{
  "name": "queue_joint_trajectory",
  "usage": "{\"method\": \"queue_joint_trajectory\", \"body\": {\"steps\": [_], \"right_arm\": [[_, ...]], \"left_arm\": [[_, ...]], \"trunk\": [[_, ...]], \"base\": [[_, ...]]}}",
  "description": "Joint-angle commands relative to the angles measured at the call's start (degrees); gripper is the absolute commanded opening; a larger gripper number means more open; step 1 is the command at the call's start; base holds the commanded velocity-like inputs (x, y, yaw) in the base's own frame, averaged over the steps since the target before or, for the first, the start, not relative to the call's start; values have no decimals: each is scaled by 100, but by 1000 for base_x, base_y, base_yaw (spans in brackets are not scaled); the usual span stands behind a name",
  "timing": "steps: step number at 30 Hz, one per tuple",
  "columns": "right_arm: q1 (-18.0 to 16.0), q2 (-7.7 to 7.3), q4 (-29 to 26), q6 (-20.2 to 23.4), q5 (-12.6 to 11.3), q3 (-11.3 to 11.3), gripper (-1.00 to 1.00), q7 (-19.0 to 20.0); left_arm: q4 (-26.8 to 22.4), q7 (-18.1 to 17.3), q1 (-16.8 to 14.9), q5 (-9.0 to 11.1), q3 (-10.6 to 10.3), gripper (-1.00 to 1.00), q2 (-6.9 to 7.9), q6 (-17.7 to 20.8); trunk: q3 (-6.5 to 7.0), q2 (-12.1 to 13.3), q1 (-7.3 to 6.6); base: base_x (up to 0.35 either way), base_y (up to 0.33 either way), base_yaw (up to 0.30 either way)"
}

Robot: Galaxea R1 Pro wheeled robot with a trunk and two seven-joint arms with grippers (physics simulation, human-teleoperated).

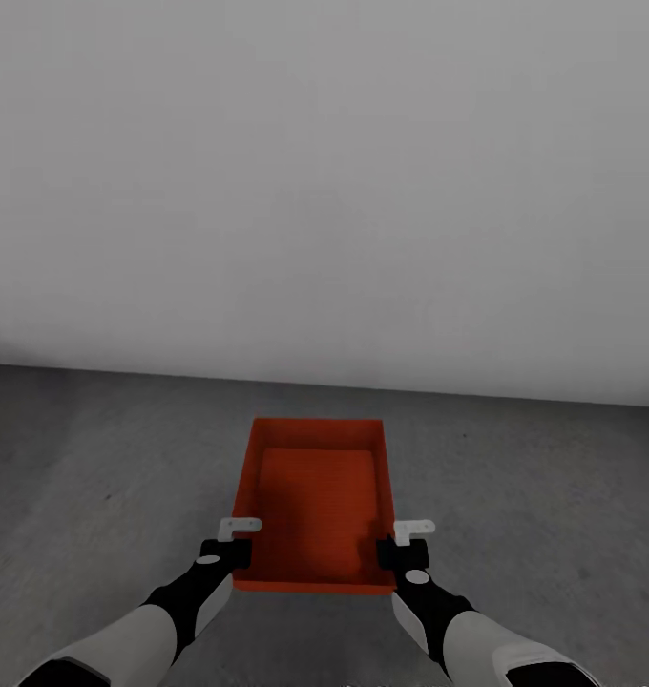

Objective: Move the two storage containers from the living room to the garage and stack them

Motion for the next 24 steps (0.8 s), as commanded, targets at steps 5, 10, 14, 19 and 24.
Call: {"method": "queue_joint_trajectory", "body": {"steps": [5,10,14,19,24], "right_arm": [[-1,1,8,-19,5,-91,-100,-172],[0,1,7,-20,5,-91,-100,-172],[-3,1,7,-18,5,-91,-100,-172],[-2,1,9,-15,5,-91,-100,-172],[0,1,10,-12,5,-91,-100,-172]], "left_arm": [[-19,55,-5,57,158,-100,-20,15],[-19,55,-4,57,158,-100,-22,15],[-19,54,-5,57,158,-100,-22,15],[-19,54,-6,57,158,-100,-20,15],[-19,56,-6,57,158,-100,-19,15]], "trunk": [[-49,-2,-1],[-94,-2,-1],[-130,-2,-1],[-175,-2,-1],[-221,-2,-1]], "base": [[0,0,0],[0,0,0],[0,0,0],[0,0,0],[0,0,0]]}}
